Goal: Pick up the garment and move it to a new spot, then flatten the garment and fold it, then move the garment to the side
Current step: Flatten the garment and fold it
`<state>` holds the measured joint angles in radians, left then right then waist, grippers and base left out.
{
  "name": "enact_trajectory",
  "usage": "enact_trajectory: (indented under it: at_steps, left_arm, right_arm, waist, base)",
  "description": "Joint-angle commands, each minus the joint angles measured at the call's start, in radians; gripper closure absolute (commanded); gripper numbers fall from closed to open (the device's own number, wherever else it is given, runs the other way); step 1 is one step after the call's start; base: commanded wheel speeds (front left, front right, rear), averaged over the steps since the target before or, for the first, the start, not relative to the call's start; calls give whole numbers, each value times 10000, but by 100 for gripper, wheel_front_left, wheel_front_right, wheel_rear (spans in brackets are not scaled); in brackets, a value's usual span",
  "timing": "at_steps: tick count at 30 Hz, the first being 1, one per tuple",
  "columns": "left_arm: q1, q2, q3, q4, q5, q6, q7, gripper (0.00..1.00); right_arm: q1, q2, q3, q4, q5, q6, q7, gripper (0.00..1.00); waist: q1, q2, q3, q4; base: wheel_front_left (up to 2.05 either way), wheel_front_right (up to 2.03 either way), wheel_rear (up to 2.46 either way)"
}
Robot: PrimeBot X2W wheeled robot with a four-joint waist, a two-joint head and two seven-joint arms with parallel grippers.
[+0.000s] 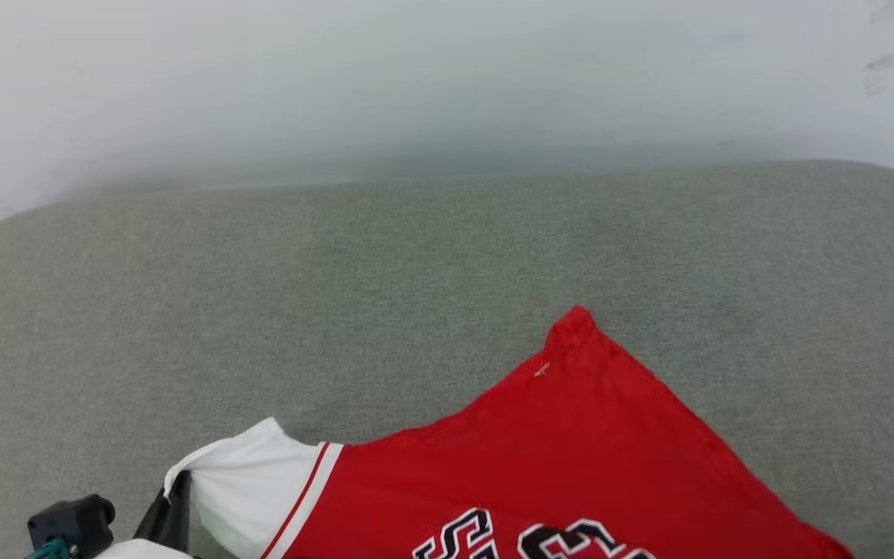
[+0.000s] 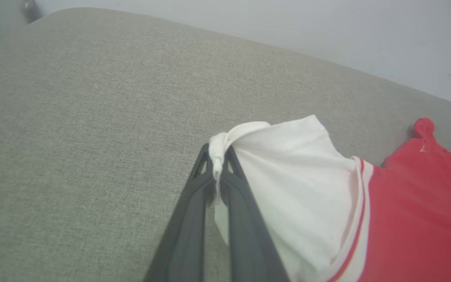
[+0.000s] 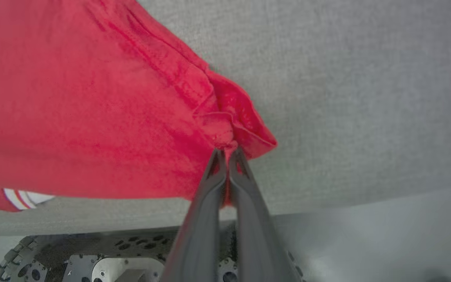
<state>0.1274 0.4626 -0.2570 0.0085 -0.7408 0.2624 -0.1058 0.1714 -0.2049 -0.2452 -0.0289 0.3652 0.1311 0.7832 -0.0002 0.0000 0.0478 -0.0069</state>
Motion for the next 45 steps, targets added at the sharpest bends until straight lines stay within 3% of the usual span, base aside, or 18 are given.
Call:
enact_trajectory:
  at_steps: [1, 6, 7, 8, 9, 13, 16, 19, 24, 29, 37, 45]
  left_arm:
    - [184, 27, 26, 57, -95, 29, 47, 100]
    - [420, 45, -52, 140, -211, 14, 214, 100]
    - [417, 50, -71, 145, -217, -4, 224, 100]
    - [399, 61, -100, 147, -217, -35, 248, 100]
    - [365, 69, -121, 146, -203, -42, 269, 100]
    - [148, 84, -218, 125, -122, -116, 293, 100]
    - [76, 81, -266, 62, -85, -94, 287, 100]
    - [-36, 96, -302, -24, -20, -102, 252, 100]
    - [-412, 101, -443, -285, 172, -88, 253, 100]
    - [-865, -2, -570, -650, 388, -70, 155, 100]
    - [-1678, -221, -872, -974, 692, -180, 34, 100]
    - [-2375, -505, -1048, -984, 810, -371, -240, 100]
  right_arm:
    - [487, 347, -103, -166, -114, -7, -12, 100]
    - [1359, 1162, 28, -120, -13, -5, 18, 100]
    - [1387, 1248, 35, -39, 41, -5, -92, 75]
    - [1368, 1298, 48, 28, 53, -5, -279, 17]
    - [1259, 1360, 10, 78, 206, -5, -558, 0]
    - [768, 1470, 41, 76, 656, -5, -2484, 0]
    - [272, 1496, 48, 63, 940, -5, -4607, 0]
    - [-362, 1201, 317, 421, 958, -5, -6122, 0]
    - [-1836, 627, 912, 1580, 1194, -5, -7043, 0]
    - [-3654, -314, 1918, 2850, 1799, -5, -6127, 0]
    - [-6276, -2182, 4533, 3312, 2712, -5, -2256, 0]
    - [-7961, -2995, 7064, 3629, 3062, -5, -757, 0]
  waist:
    - [2, 0, -236, -268]
    - [2, 0, -228, -515]
    - [2, 0, -215, -531]
    - [2, 0, -200, -543]
    - [2, 0, -183, -551]
    - [2, 0, -118, -513]
    - [2, 0, -91, -495]
    - [2, 0, -32, -437]
    - [2, 0, 313, -188]
    - [2, 0, 829, 162]
    - [2, 0, 1690, 891]
    - [2, 0, 2594, 1384]
  base:
    - [0, 0, 0]
    - [0, 0, 0]
    - [0, 0, 0]
    - [0, 0, 0]
    - [0, 0, 0]
    - [0, 0, 0]
    - [0, 0, 0]
    - [0, 0, 0]
    - [0, 0, 0]
    - [0, 0, 0]
    - [0, 0, 0]
    - [0, 0, 0]
